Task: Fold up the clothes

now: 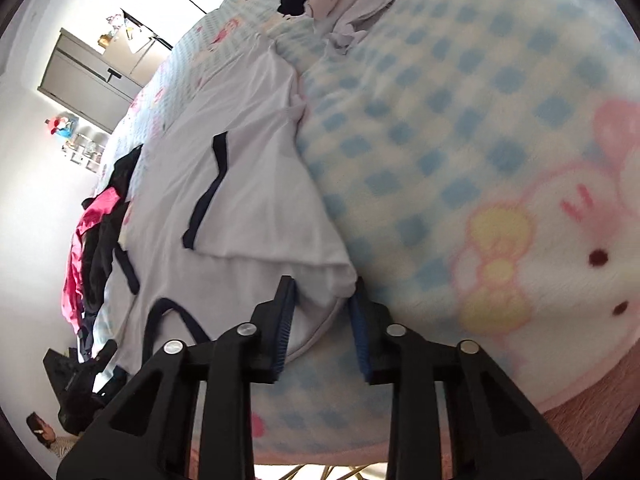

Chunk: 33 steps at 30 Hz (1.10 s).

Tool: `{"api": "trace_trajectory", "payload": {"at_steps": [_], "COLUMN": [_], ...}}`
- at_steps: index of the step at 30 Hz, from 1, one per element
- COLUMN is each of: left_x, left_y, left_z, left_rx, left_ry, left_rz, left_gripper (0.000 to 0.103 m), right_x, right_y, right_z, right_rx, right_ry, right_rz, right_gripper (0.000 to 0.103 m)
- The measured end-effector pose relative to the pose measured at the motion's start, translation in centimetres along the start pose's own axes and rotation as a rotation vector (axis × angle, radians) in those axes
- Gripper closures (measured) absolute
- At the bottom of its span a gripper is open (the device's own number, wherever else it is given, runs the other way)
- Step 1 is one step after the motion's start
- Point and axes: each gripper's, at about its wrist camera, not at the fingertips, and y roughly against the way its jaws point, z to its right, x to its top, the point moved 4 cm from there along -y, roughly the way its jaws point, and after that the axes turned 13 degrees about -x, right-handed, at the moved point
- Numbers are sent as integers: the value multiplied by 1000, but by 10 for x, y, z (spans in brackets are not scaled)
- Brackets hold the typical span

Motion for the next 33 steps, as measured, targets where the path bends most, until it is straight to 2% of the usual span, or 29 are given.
{"api": "trace_trajectory", "payload": {"at_steps": [4, 5, 8, 11, 13, 14, 17, 20, 23, 25, 27, 29, 31, 32, 33], "left_x": [0, 1, 3, 0, -1, -1, 2, 3, 6, 6, 5, 5, 5, 5, 4], "left_y": [-5, -7, -9, -14, -21, -25, -32, -34, -34, -35, -37, -37, -34, -31, -29], "left_z": [-2, 1, 4, 2, -6, -11, -17, -12, -9, -6, -4, -1, 3, 5, 7], "left_rx": [6, 13, 20, 16, 8, 5, 12, 38, 56, 69, 95, 111, 119, 119, 117], "left_ry": [-1, -11, -40, -45, -13, 3, 38, 10, 6, -10, -33, -46, -63, -71, -79], "left_rz": [2, 3, 3, -11, -42, -57, -75, -103, -122, -129, -132, -128, -118, -114, -110], "left_gripper": [62, 72, 85, 86, 82, 82, 82, 83, 86, 86, 86, 86, 88, 88, 88], "right_x": [1, 1, 4, 6, 6, 6, 6, 6, 4, 2, 2, 2, 2, 2, 0], "right_y": [-7, -7, -2, -6, -17, -23, -32, -27, -20, -26, -33, -35, -30, -26, -23], "right_z": [4, 2, -3, -3, -4, -5, -8, -16, -21, -21, -20, -22, -25, -27, -27], "right_rx": [52, 61, 113, 115, 103, 98, 71, 45, 20, 16, 34, 37, 14, 8, 9], "right_ry": [-36, -31, -22, -21, -18, -13, 14, 73, 114, 120, 110, 114, 139, 142, 136], "right_rz": [-19, -19, -3, -15, -39, -51, -60, -39, -16, -33, -54, -55, -32, -17, -3], "right_gripper": [75, 75, 79, 79, 78, 72, 72, 91, 94, 88, 73, 71, 82, 92, 94]}}
